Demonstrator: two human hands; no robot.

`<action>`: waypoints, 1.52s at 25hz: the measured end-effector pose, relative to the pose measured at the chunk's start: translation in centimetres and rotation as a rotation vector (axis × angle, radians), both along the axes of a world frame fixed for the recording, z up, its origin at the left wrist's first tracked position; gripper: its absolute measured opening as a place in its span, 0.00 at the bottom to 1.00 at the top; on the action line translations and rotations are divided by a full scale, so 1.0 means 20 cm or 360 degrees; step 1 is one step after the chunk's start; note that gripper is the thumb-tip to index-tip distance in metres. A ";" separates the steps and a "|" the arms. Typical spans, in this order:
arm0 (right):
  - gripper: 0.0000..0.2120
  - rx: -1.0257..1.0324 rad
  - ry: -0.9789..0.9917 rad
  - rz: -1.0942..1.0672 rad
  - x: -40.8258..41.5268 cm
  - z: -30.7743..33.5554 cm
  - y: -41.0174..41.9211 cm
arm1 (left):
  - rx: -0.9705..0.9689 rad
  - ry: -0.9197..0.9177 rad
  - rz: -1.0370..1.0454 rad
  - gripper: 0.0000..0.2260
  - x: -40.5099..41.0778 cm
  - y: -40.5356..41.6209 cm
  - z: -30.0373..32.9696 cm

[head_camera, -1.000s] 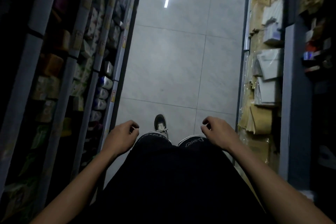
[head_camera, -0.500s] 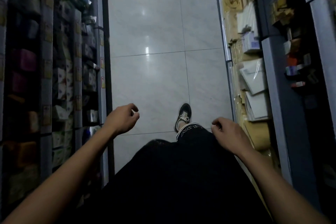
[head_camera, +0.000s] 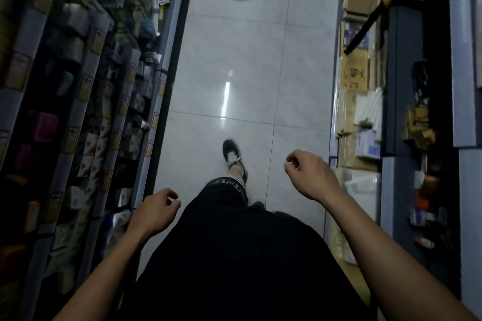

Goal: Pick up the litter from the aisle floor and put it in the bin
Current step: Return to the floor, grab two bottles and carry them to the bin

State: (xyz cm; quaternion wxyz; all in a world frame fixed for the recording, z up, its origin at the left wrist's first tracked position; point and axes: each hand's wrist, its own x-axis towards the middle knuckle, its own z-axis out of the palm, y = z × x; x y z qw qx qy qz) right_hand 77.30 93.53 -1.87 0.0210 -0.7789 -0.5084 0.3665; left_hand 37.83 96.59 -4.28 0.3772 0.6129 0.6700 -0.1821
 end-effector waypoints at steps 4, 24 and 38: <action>0.16 -0.0016 -0.0034 -0.0009 0.14 -0.02 0.50 | 0.0014 -0.0081 0.0052 0.08 0.13 0.53 -0.11; 0.15 -0.0181 -0.0005 -0.0331 1.18 -0.08 2.40 | 0.0194 -0.0173 -0.0249 0.10 1.40 3.25 -0.01; 0.16 -0.0055 -0.0103 -0.0002 1.79 0.00 4.42 | -0.0031 -0.0062 0.0209 0.04 1.68 4.25 -0.06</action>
